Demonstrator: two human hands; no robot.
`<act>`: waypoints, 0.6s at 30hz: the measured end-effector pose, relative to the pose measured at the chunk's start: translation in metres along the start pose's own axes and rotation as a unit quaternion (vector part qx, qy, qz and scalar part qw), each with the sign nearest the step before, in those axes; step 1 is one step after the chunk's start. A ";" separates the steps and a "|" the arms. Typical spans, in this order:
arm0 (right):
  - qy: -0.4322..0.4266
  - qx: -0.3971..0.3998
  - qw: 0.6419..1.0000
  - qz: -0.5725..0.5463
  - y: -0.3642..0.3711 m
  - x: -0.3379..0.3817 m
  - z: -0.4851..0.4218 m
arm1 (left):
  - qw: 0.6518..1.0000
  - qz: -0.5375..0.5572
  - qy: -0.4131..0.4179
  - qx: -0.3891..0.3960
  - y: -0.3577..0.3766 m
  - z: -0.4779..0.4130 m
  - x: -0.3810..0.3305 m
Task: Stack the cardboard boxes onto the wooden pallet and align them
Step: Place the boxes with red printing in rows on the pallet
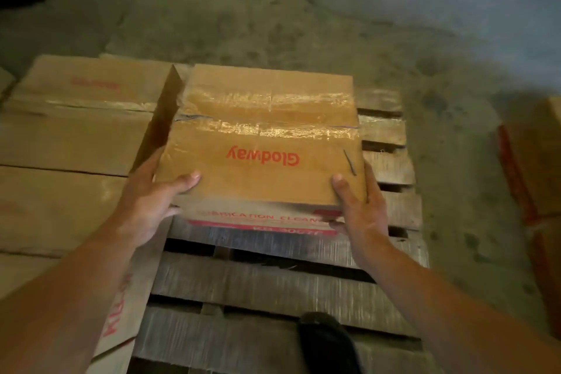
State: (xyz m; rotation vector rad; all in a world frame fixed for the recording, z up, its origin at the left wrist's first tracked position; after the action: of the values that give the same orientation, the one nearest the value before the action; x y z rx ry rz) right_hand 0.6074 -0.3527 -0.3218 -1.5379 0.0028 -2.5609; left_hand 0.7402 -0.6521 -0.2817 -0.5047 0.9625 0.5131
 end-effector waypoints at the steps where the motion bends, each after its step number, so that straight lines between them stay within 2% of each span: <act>1: 0.004 0.003 1.000 0.007 0.012 -0.008 -0.011 | 1.000 -0.002 -0.003 -0.011 -0.003 -0.016 0.005; 8: 0.000 -0.019 0.998 0.055 0.056 -0.041 -0.044 | 0.998 -0.017 -0.007 -0.066 -0.022 -0.083 0.032; 11: -0.010 -0.045 0.998 0.040 0.062 -0.051 -0.036 | 0.996 -0.029 -0.008 -0.081 -0.034 -0.088 0.041; 15: -0.059 -0.012 0.998 0.027 0.075 -0.045 -0.038 | 0.995 -0.014 -0.009 -0.100 -0.053 -0.083 0.048; 18: -0.056 -0.016 0.997 0.045 0.084 -0.044 -0.048 | 0.992 -0.044 0.002 -0.120 -0.056 -0.083 0.047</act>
State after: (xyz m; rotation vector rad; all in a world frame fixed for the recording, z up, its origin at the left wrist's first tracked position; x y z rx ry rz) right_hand 0.5965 -0.4337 -0.3895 -1.6512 0.0981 -2.4155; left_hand 0.7441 -0.7375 -0.3525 -0.7616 0.8816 0.5525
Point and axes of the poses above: each hand's wrist, its own z-axis away from the middle knuckle, its own y-axis out of the palm, x = y × z, the point moved 5 cm from there along -z, towards the middle knuckle, and after that the axes turned 1 degree about -z, right-handed, at the moved point
